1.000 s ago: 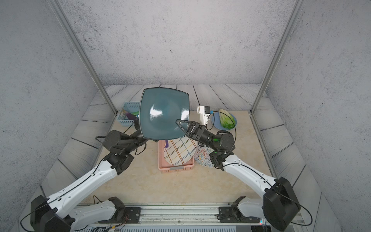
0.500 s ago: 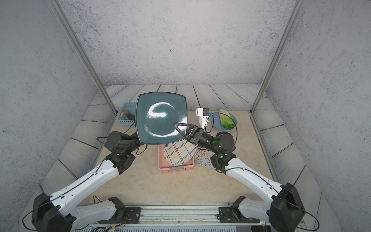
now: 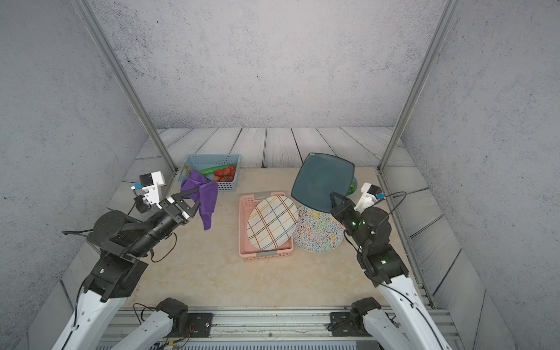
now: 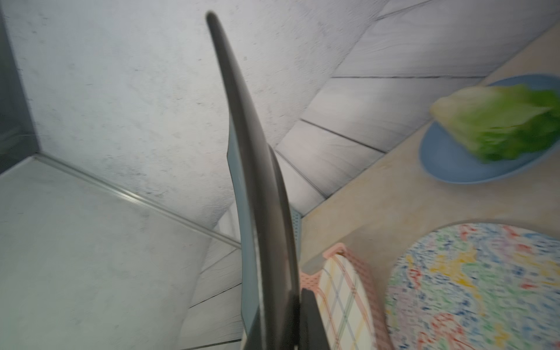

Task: Wipe the wet plate dry
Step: Wipe the plate with towel, then place the plate on the plate.

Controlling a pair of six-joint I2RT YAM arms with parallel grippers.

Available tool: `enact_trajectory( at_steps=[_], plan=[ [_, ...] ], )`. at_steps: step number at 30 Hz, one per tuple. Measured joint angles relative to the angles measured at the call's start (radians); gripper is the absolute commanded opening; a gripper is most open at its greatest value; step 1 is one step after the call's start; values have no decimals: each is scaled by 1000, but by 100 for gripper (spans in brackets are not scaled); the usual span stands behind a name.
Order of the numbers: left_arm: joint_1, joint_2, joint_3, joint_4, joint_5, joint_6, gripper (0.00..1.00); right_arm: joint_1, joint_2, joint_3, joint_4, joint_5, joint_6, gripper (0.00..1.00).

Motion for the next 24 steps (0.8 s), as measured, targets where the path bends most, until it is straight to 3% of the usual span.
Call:
enact_trajectory(
  at_steps=[4,7,12,19,24],
  plan=[
    [29,72,-73,-56,20,23,0,-23,-77,-68,-170,146,-53,0],
    [34,117,-109,-112,27,43,0,-36,-36,-110,-223,166,-76,0],
    [35,106,-130,-177,3,95,0,-40,120,-153,-222,82,-87,0],
    [37,102,-251,-205,-52,119,0,-48,289,-199,-30,-72,-63,0],
    [40,137,-317,-184,-48,106,0,-58,386,-199,59,-112,-60,0]
  ],
)
